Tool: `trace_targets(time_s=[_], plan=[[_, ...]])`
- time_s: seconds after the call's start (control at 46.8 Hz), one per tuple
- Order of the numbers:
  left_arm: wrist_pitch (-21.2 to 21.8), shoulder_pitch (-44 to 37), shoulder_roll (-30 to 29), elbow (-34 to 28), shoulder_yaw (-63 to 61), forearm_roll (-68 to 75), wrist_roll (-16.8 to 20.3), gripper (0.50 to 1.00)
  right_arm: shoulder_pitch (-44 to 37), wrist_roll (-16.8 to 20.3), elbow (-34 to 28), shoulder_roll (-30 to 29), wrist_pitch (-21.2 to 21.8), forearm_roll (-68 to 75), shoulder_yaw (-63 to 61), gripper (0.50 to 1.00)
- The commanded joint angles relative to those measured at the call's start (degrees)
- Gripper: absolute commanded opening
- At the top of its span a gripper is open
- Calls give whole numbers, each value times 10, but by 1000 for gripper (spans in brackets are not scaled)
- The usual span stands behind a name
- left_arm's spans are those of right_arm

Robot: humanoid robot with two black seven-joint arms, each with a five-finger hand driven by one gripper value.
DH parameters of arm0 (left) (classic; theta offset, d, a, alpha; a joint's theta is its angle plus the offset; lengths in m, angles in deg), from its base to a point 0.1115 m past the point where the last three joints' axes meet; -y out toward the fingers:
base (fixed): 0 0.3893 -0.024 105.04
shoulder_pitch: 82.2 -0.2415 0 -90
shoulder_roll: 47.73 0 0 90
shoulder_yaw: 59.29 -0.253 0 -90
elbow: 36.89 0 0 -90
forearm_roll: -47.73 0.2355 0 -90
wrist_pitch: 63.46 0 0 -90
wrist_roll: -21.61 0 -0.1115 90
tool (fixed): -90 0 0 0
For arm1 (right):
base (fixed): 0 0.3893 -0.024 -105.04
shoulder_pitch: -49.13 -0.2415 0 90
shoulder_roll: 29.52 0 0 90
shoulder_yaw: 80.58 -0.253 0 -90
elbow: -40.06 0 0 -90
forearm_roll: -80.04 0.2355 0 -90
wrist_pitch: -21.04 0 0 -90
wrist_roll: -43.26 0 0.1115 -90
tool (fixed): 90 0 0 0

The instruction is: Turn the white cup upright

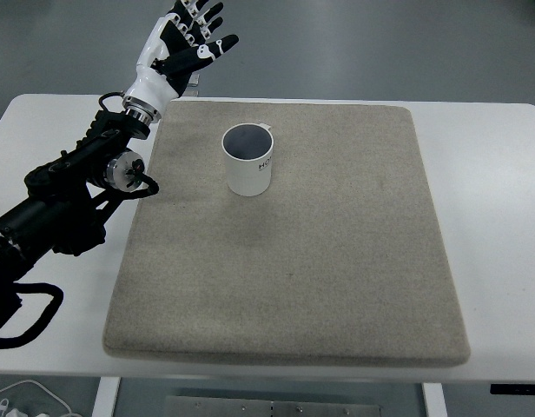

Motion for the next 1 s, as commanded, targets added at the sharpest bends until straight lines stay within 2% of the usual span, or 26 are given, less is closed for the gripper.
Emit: trace_targets(time_s=[0.0,0.064,0.171,0.427,0.662,0.769,0.983], plan=[[18,6,0,-10,1,-7,0,994,-1,0,0,0,0,0,0,930],[32,10,0,-16,1,-15,0,994,-1,0,0,0,0,0,-1,930],[41,12,-1,-25,1,-40,-53,994,0,0,0,0,0,0,0,930],[43,8,-13,-31,1,-102,-143,994,0,0,0,0,0,0,-1,930],[35,13,-16,-71,17,-161,-219,996,0,0,0,0,-1,0,0,930],[35,17,-17,-85,17,-201,-232,996,0,0,0,0,0,0,-1,930],[33,12,-10,-92,49,-261,-227,996,0,0,0,0,1,0,-2,930]])
